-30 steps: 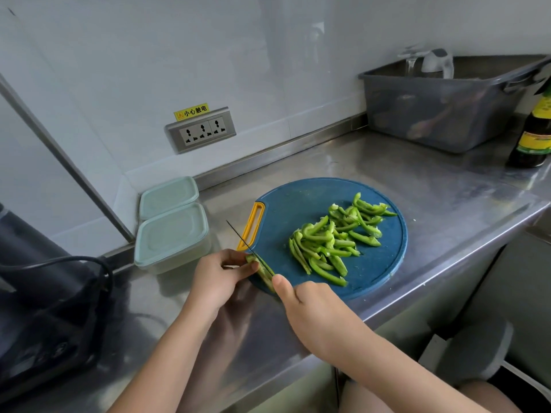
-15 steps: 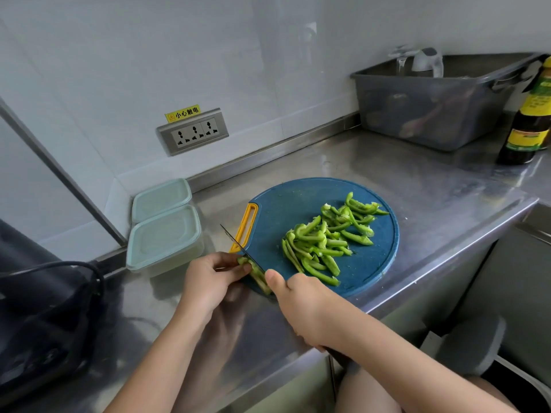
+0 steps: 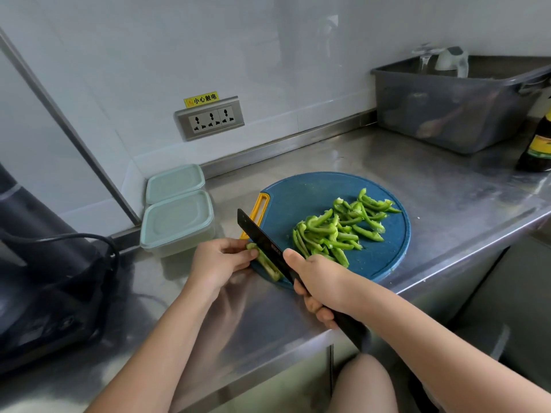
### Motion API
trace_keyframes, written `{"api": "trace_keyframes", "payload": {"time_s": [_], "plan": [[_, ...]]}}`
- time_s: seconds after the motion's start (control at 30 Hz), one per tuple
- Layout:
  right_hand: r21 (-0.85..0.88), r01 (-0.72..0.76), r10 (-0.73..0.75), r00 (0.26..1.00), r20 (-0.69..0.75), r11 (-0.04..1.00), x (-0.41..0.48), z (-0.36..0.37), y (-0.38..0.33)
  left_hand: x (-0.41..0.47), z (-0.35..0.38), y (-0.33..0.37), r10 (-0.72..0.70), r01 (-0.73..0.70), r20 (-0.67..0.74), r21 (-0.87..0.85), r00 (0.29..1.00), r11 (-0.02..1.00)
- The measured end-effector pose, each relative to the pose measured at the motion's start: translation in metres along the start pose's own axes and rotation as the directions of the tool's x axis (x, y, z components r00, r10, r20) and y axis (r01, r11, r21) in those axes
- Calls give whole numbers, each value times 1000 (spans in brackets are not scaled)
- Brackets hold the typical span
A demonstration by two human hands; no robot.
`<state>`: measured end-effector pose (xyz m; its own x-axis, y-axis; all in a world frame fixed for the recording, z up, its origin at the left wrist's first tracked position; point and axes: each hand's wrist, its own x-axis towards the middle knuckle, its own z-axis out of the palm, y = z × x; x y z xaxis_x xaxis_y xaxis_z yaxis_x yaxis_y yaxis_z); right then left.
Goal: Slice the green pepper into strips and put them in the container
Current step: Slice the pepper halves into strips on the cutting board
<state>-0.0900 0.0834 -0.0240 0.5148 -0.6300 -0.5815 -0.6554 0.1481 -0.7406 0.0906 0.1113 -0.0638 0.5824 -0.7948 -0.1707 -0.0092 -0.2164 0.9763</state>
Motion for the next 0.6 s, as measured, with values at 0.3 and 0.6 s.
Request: {"api": "trace_keyframes", "payload": {"time_s": [0.3, 0.6], "plan": [[-15, -161, 161, 987, 1, 987, 1, 2, -15, 2, -1, -6, 108, -105, -11, 144, 994, 984], [-107, -238, 237, 971, -24, 965, -5, 11, -33, -4, -1, -2, 179, -184, 47, 149, 983, 972]]}}
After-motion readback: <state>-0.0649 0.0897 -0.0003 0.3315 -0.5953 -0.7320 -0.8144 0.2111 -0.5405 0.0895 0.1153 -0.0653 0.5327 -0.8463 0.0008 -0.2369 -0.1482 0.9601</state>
